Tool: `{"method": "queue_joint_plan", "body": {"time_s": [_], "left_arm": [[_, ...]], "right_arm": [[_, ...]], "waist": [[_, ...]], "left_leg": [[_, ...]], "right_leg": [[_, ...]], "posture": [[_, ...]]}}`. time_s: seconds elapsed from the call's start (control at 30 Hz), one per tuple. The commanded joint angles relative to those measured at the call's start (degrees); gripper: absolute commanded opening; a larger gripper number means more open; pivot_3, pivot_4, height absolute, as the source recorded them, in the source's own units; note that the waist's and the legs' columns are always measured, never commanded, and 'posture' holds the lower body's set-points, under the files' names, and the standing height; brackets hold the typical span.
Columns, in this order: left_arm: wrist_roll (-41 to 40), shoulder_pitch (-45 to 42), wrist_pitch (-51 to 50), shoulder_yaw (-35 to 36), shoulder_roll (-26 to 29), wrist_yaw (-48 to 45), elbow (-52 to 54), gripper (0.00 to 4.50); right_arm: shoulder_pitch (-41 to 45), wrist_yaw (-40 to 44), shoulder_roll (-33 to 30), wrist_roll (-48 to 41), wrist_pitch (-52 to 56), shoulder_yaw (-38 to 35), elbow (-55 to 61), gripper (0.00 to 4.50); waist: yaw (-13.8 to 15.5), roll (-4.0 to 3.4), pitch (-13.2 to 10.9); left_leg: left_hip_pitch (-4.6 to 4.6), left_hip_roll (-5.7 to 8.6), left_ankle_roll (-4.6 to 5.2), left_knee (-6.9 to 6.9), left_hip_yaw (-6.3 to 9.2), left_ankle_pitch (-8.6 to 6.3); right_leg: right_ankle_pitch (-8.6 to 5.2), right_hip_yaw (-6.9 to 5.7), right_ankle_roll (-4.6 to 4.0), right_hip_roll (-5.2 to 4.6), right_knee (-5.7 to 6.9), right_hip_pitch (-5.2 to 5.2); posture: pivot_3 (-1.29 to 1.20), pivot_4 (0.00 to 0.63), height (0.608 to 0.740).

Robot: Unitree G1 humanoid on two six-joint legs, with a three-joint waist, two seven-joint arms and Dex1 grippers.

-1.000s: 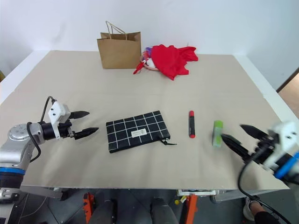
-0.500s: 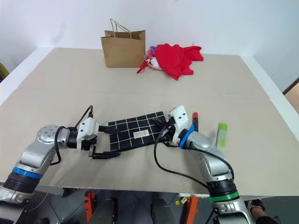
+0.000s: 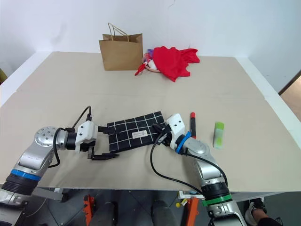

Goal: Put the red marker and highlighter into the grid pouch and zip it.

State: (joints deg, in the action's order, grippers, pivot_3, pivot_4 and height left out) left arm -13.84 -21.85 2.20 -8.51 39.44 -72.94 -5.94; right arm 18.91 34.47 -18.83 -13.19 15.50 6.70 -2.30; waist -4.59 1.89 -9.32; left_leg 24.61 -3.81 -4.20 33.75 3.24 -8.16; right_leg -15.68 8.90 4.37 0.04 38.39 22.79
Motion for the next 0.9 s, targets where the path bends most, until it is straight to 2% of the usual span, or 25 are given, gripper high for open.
{"method": "queue_joint_plan", "body": {"time_s": [0.03, 0.27, 0.43, 0.67, 0.7, 0.73, 0.8, 0.9], "left_arm": [[3.02, -0.53, 9.88, 0.67, 2.25, -1.97, -3.20, 4.50], [7.70, -1.95, 23.39, -2.00, -0.14, -1.01, -8.77, 4.50], [12.87, -4.92, 33.81, -3.56, -3.47, 3.87, -15.78, 4.50], [14.74, -8.53, 39.62, -5.85, -5.70, 5.64, -24.03, 4.50], [14.74, -8.93, 40.51, -6.41, -5.67, 4.99, -25.28, 4.10], [14.70, -9.17, 41.14, -6.77, -5.62, 4.53, -26.04, 4.00], [14.13, -10.01, 41.90, -7.60, -5.94, 3.27, -27.99, 3.32], [13.80, -11.01, 42.80, -8.10, -6.22, 2.84, -29.93, 1.85]], "right_arm": [[-0.36, 0.36, 0.56, 0.51, 0.50, 0.41, -1.16, 0.01], [-0.42, 0.20, 0.77, 0.64, 0.91, -0.18, -0.26, 0.01], [-0.49, 0.16, 0.76, 0.83, 1.04, -0.24, 0.43, 0.01], [-0.42, 0.38, 0.84, 0.81, 1.50, -0.30, 1.48, 0.01], [-0.38, 0.43, 0.85, 0.83, 1.52, -0.28, 1.57, 0.00], [-0.36, 0.46, 0.88, 0.86, 1.52, -0.26, 1.60, 0.00], [-0.22, 0.63, 0.90, 0.87, 1.57, -0.26, 1.66, 0.00], [-0.10, 0.82, 0.91, 0.87, 1.65, -0.25, 1.66, 0.00]], "waist": [[-0.01, 0.00, 0.00], [0.03, 0.01, 0.02], [0.07, -0.02, 0.06], [0.08, -0.28, 0.22], [0.08, -0.30, 0.23], [0.08, -0.33, 0.25], [0.07, -0.38, 0.28], [0.08, -0.39, 0.28]], "left_leg": [[0.00, 0.00, -0.01, 0.00, -0.01, 0.01], [0.03, 0.00, -0.02, 0.00, -0.03, 0.02], [0.01, 0.00, 0.01, 0.00, -0.03, 0.05], [-0.02, 0.01, 0.07, 0.00, -0.02, 0.10], [-0.03, 0.01, 0.07, 0.00, -0.02, 0.10], [-0.04, 0.01, 0.07, 0.00, -0.02, 0.10], [-0.08, 0.01, 0.08, 0.00, -0.02, 0.11], [-0.11, 0.01, 0.09, 0.00, -0.02, 0.12]], "right_leg": [[0.00, 0.00, 0.00, 0.00, 0.00, 0.00], [0.00, 0.01, 0.00, -0.02, 0.00, 0.00], [0.02, 0.01, 0.02, -0.02, 0.00, -0.04], [0.05, 0.01, 0.05, -0.01, 0.00, -0.09], [0.05, 0.01, 0.05, -0.01, 0.00, -0.10], [0.05, 0.01, 0.05, -0.01, 0.00, -0.11], [0.05, 0.01, 0.05, -0.01, 0.00, -0.16], [0.05, 0.01, 0.05, -0.01, 0.00, -0.20]], "posture": [[0.00, 0.150, 0.740], [0.00, 0.150, 0.740], [0.00, 0.150, 0.740], [0.00, 0.150, 0.740], [0.00, 0.150, 0.740], [0.00, 0.150, 0.740], [0.00, 0.150, 0.740], [0.00, 0.150, 0.740]]}}
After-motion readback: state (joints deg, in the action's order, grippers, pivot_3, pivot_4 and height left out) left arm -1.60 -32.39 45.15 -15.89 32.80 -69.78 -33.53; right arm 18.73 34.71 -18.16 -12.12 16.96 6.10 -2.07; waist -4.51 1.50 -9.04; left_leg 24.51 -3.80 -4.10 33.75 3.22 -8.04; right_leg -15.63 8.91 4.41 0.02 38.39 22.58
